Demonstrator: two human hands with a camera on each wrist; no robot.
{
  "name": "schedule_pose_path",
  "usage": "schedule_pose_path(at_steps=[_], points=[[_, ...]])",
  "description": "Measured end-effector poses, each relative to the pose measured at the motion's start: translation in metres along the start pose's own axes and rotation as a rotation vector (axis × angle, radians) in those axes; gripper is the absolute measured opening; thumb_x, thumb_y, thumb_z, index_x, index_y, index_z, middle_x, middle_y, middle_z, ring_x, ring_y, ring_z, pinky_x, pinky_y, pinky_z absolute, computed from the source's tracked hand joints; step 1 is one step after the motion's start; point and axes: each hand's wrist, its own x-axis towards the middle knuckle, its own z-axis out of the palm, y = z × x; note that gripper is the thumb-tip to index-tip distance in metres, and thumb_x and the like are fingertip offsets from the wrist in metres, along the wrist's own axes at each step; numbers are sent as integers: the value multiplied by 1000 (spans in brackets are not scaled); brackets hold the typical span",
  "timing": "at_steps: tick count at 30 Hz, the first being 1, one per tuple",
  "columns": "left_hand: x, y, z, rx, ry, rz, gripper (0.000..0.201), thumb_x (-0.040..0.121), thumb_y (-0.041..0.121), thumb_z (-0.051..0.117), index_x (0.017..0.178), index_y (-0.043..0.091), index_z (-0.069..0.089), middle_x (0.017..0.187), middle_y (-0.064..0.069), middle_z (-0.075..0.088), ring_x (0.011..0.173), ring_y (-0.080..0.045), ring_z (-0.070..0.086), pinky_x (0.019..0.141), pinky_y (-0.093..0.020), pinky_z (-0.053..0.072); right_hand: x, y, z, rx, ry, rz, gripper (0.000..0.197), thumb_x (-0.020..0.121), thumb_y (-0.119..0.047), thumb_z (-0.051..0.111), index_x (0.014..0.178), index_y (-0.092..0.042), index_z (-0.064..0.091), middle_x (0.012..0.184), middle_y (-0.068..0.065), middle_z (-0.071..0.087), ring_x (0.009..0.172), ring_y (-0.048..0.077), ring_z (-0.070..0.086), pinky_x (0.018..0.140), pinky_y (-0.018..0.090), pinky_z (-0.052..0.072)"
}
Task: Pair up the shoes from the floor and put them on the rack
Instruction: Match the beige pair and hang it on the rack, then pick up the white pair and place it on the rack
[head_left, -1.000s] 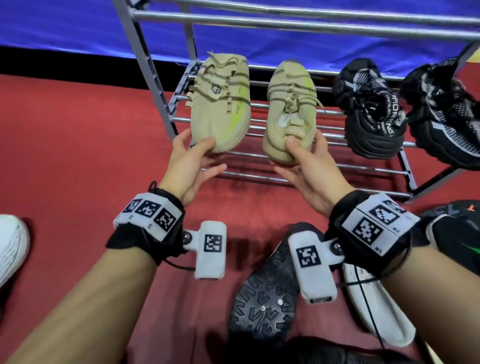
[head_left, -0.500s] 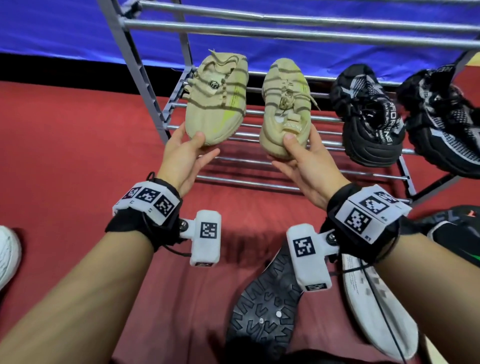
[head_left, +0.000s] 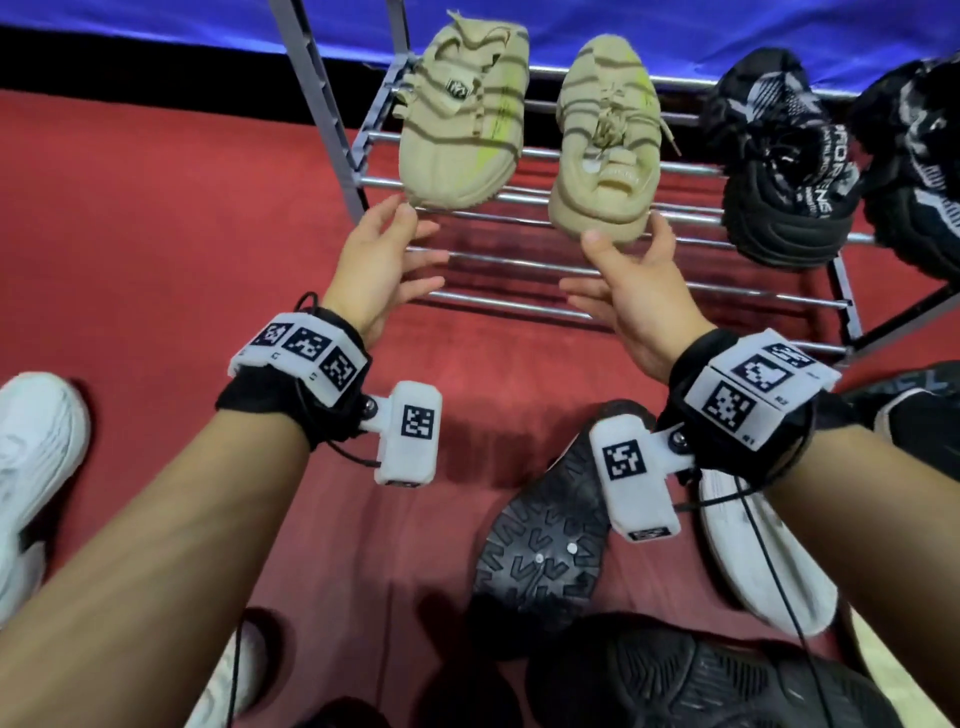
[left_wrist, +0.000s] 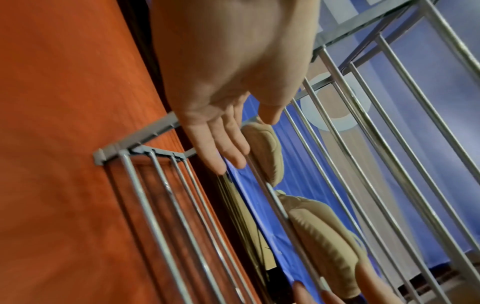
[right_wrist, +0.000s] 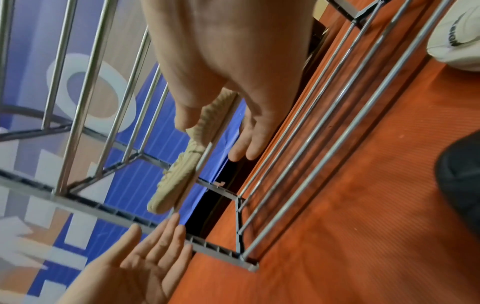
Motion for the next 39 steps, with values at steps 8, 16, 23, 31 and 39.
schedule_pose_path(at_steps=[8, 16, 23, 31, 39], points=[[-59, -37, -78, 310, 18, -192, 19, 99, 22, 40, 90, 25, 57, 85, 6, 62, 56, -3, 57, 52, -18, 50, -37, 56, 18, -629, -279, 149, 10, 89, -13, 60, 82, -20, 60, 75, -9, 56, 63, 3, 48, 49, 4, 39], [-144, -83, -176, 507, 134, -557, 14, 95, 18, 49, 85, 25, 56, 65, 11, 62, 50, -2, 55, 52, -15, 39, -89, 110, 52, -897, -615, 321, 17, 91, -19, 58, 75, -24, 58, 68, -5, 51, 57, 7, 46, 50, 20, 37], [-205, -100, -236, 800, -352, -720, 61, 80, 21, 72, 132, 15, 40, 132, -4, 48, 120, -18, 51, 97, -26, 43, -121, 121, 85, -943, -850, 258, 12, 90, -21, 62, 78, -23, 61, 67, -10, 54, 61, 3, 47, 60, 17, 38], [-198, -117, -226, 1459, -627, -582, 102, 20, 58, 65, 115, 22, 49, 118, 4, 50, 113, -17, 47, 97, -23, 35, -112, 129, 52, -1507, -797, 52, 31, 89, -40, 58, 116, -25, 63, 118, 0, 58, 119, 23, 47, 107, 36, 29], [-179, -104, -208, 1119, -475, -497, 67, 56, 9, 90, 100, 15, 39, 86, 7, 54, 78, -10, 53, 57, -9, 42, -111, 132, 32, -1629, -831, -15, 25, 88, -41, 58, 110, -30, 64, 124, 0, 51, 129, 23, 34, 116, 47, 5]])
